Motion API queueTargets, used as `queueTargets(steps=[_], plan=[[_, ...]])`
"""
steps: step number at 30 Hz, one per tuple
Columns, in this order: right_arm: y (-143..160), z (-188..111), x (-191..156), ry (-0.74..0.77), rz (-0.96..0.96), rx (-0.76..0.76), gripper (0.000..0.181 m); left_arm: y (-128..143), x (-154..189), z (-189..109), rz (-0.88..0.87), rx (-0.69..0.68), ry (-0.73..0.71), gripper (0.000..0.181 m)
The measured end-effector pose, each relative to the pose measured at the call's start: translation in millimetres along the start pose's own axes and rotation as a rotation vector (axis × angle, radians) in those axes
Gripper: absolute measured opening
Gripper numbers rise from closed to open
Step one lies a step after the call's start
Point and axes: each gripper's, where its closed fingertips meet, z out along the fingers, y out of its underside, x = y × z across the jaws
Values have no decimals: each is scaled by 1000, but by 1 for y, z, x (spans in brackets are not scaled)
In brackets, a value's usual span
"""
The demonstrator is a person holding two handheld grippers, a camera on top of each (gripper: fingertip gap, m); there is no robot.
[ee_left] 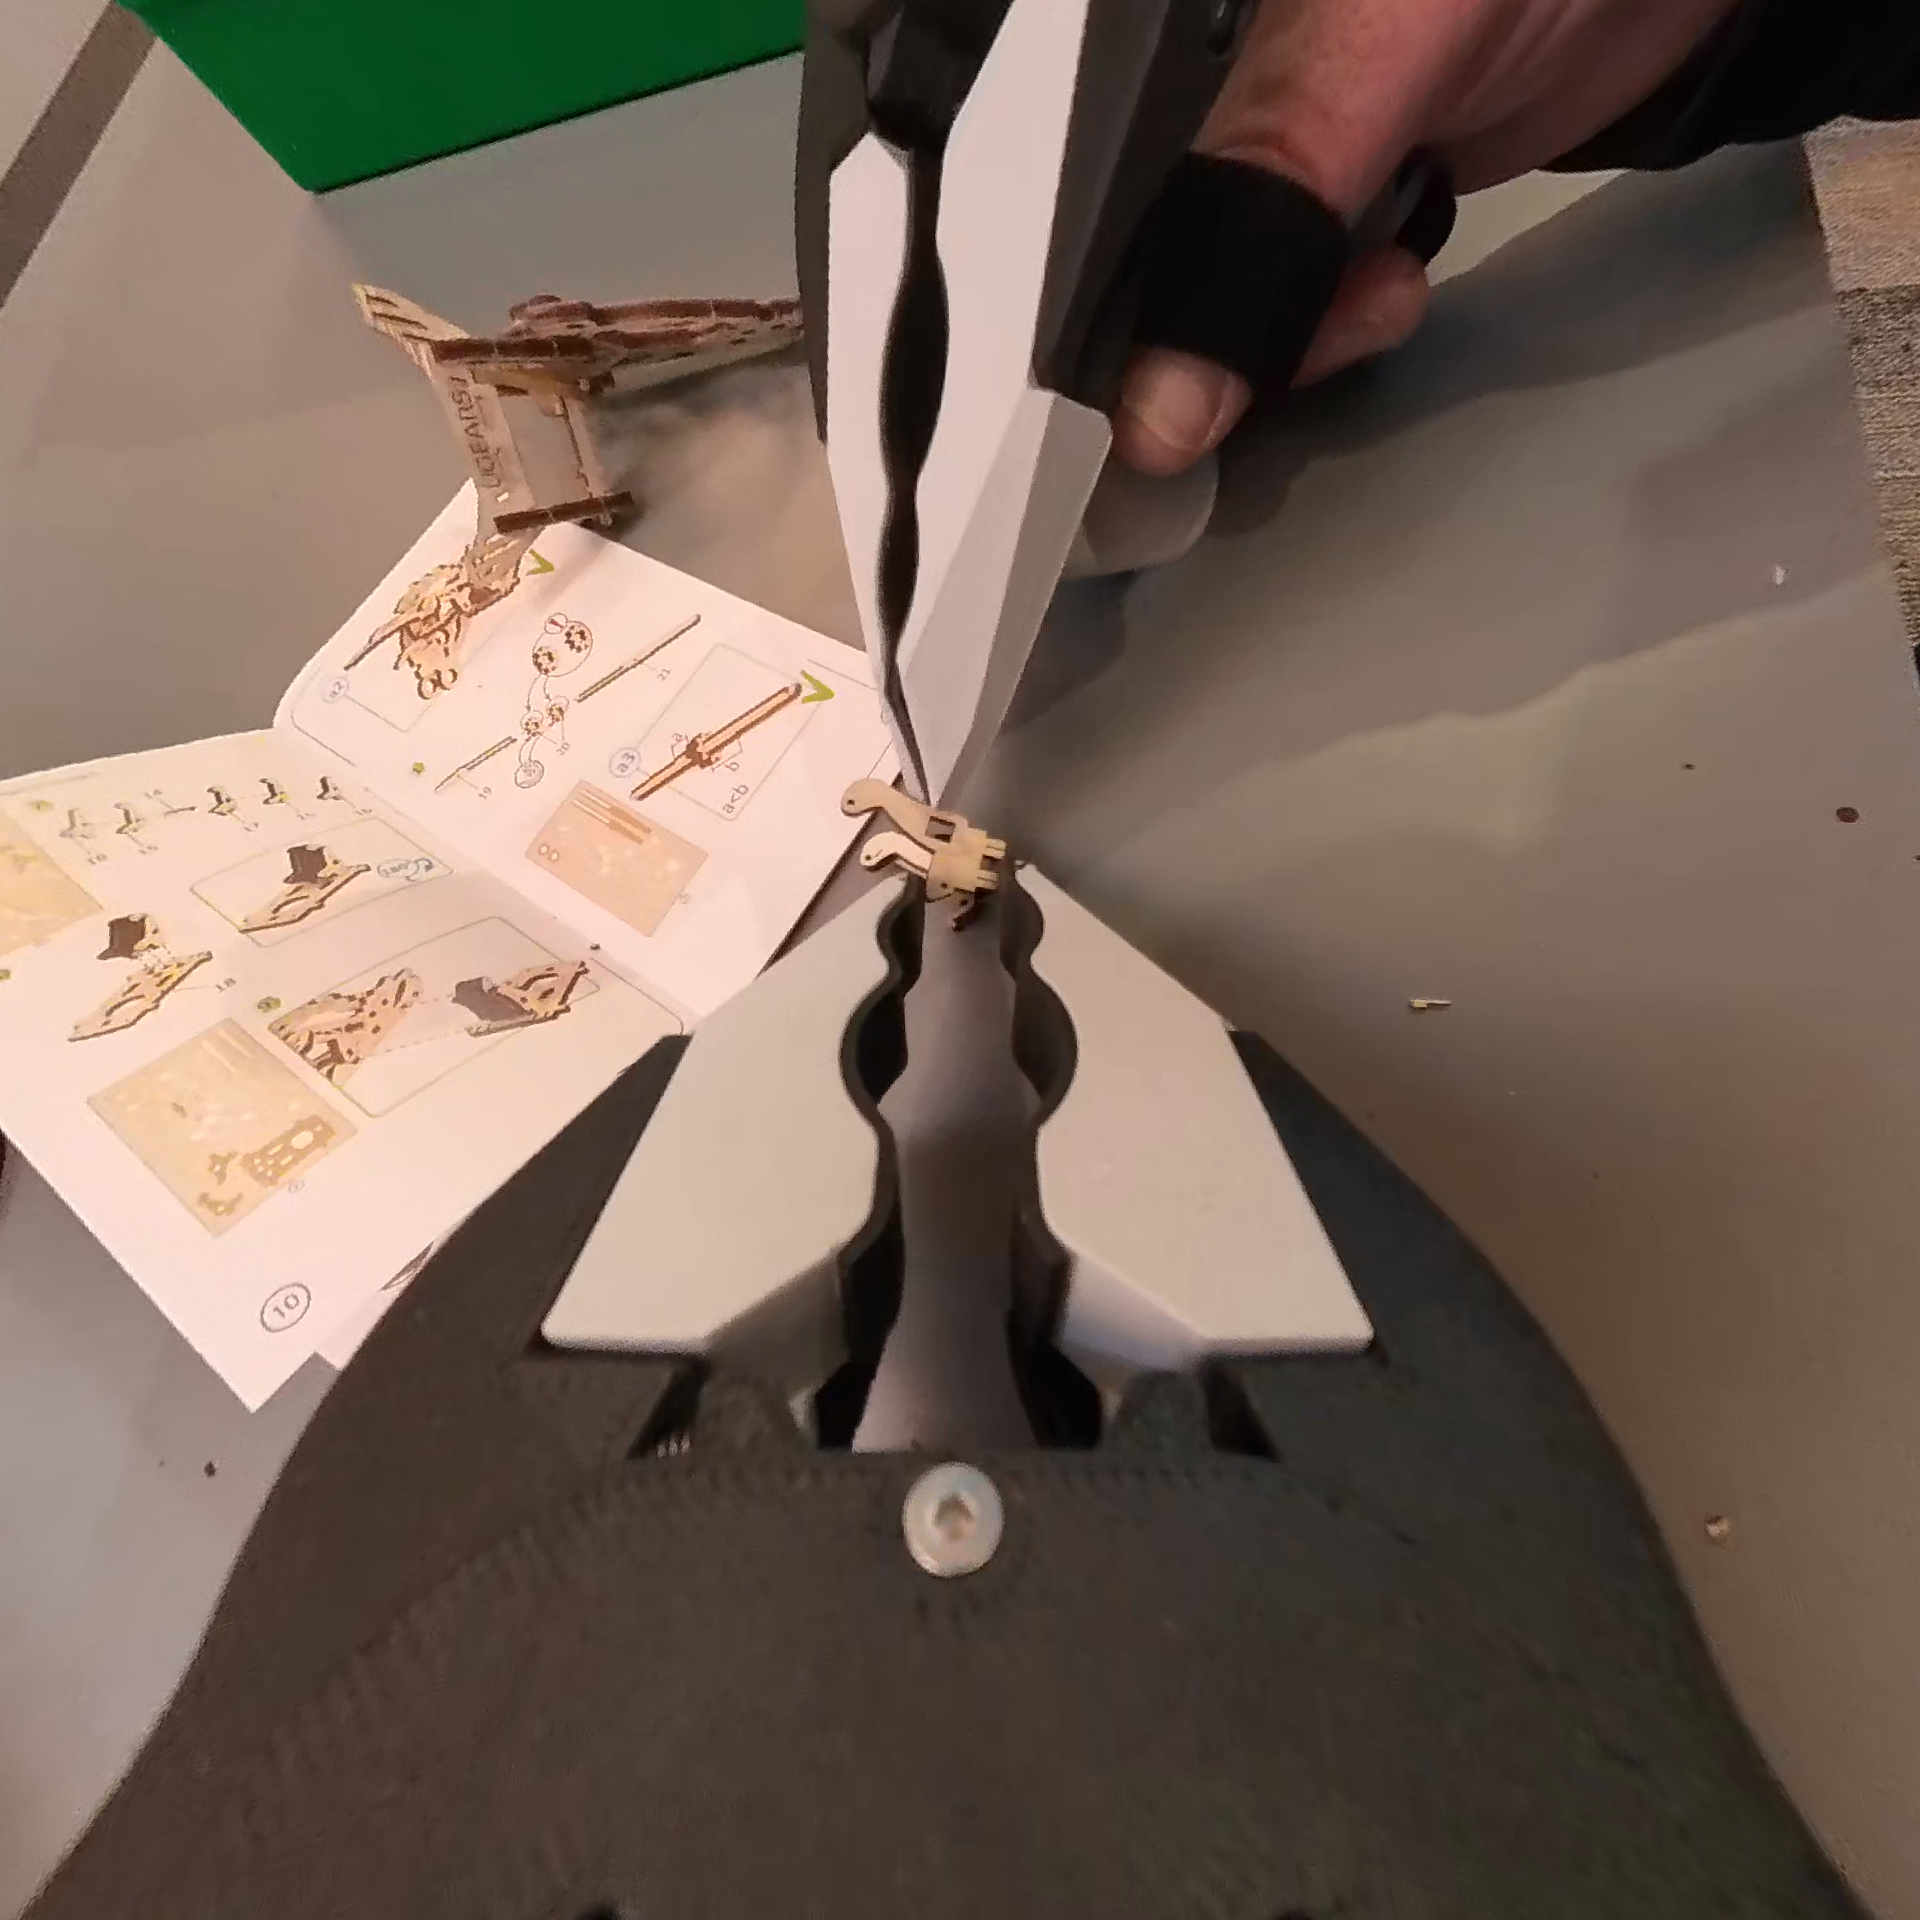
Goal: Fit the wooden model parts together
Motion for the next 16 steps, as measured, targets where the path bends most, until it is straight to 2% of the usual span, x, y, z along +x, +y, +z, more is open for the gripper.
queueTargets(steps=[1, 14, 16], plan=[[0, 0, 0, 0, 2, -2, 0, 0, 0, 0, 2, -4, 1, 12], [-8, -6, -1, -46, 26, 56, 0, 1, -1, 2, -23, -19, 13, 11], [-9, -6, -1, -52, 23, 52, 4, 0, -1, 2, -28, -20, 12, 12]])
